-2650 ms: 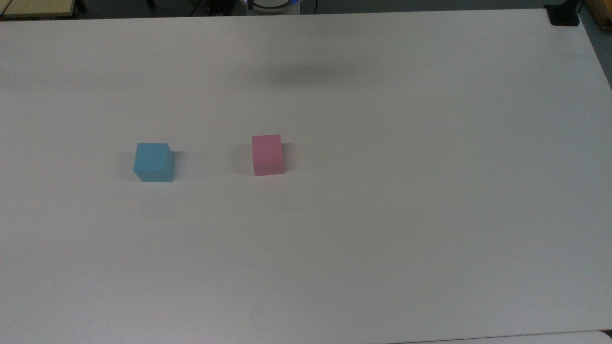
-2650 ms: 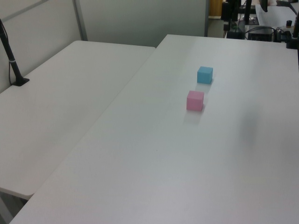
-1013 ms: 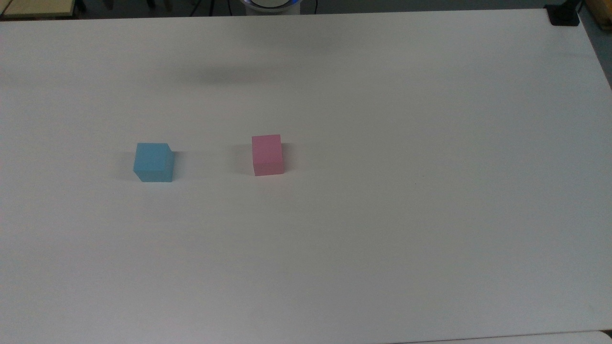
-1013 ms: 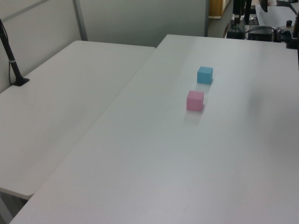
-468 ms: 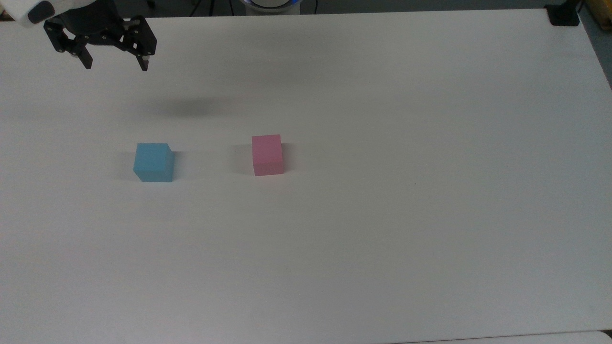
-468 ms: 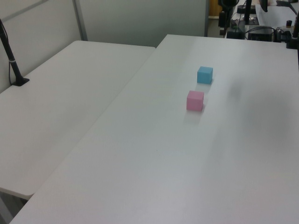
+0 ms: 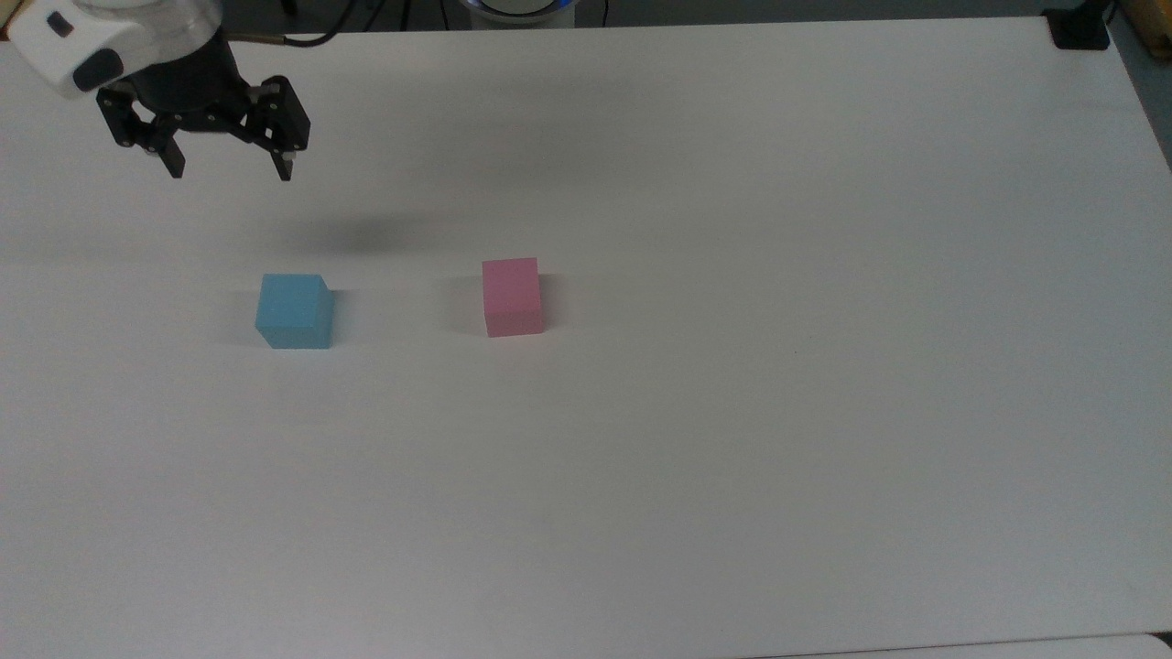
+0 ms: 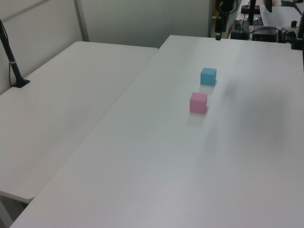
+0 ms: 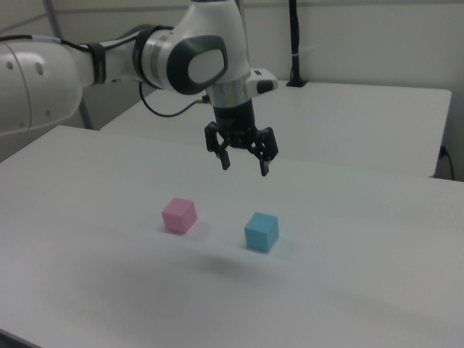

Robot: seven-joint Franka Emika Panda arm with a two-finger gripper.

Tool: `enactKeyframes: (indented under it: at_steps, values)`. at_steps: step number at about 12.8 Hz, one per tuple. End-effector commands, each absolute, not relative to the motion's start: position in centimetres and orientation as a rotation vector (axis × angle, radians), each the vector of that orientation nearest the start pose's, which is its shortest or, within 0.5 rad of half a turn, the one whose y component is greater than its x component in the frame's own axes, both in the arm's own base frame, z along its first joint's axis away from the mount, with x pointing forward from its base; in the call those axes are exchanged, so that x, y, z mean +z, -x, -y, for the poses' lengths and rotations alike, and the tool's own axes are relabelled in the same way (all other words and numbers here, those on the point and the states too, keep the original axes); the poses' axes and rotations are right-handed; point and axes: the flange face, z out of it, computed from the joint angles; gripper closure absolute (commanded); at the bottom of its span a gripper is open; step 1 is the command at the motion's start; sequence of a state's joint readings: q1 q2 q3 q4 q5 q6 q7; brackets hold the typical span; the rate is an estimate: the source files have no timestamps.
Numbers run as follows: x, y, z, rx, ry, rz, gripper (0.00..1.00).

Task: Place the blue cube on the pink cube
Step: 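Lower the open gripper over the light-blue cube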

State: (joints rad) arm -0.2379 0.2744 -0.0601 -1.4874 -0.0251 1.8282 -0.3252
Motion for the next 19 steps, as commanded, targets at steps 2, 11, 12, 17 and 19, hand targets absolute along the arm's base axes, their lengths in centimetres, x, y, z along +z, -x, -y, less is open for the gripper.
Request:
enactKeyframes:
  at_steps: [2,11,12,17,19]
  values:
    - [45.3,-65.2,18.0,-0.072,3.198,0.115,0.00]
    - [36.2,-67.0,16.9,-0.020,3.247,0.099,0.00]
    - [35.4,-67.0,16.9,-0.020,3.247,0.101,0.00]
    - [35.0,-66.9,17.6,-0.018,3.262,0.099,0.00]
    - [35.2,-66.8,18.1,-0.014,3.265,0.088,0.00]
